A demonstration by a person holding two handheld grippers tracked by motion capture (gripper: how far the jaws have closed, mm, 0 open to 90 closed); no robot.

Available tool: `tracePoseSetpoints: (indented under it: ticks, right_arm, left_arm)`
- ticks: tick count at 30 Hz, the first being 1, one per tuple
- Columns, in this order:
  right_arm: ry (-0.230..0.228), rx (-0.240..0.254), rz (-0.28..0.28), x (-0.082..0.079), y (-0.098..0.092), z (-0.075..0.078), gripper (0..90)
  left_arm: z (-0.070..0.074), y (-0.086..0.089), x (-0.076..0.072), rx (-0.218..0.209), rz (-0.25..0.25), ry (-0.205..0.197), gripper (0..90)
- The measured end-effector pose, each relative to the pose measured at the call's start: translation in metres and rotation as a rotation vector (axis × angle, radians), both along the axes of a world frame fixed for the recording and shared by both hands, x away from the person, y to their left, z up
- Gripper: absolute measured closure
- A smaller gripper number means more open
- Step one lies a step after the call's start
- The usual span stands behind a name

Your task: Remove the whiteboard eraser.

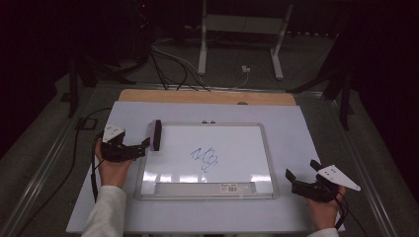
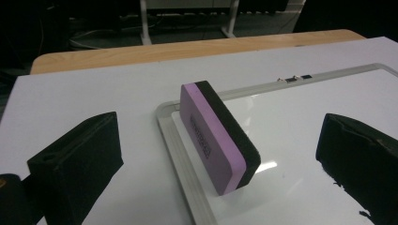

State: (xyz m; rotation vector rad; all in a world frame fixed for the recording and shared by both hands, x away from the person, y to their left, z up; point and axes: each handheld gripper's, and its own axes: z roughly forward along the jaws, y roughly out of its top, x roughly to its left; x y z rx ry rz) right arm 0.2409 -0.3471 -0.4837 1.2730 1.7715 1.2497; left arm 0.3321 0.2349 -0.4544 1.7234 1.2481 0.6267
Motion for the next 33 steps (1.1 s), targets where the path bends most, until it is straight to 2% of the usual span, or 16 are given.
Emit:
tracePoseSetpoints:
  ticks: [14,25,33]
  right_arm:
    - [0.002,0.001,0.0,0.0,0.0,0.0,0.3]
    - [0.005,0.001,-0.002,0.001,-0.001,0.0,0.3]
    - [0.007,0.001,-0.001,0.0,-0.001,0.0,0.3]
  left_arm:
    - [-0.004,-0.01,0.019,-0.005,-0.011,0.049,5.3]
    - [-0.017,-0.009,0.033,-0.045,0.015,0.103,8.1]
    - [-0.025,-0.01,0.04,-0.048,0.021,0.143,13.3]
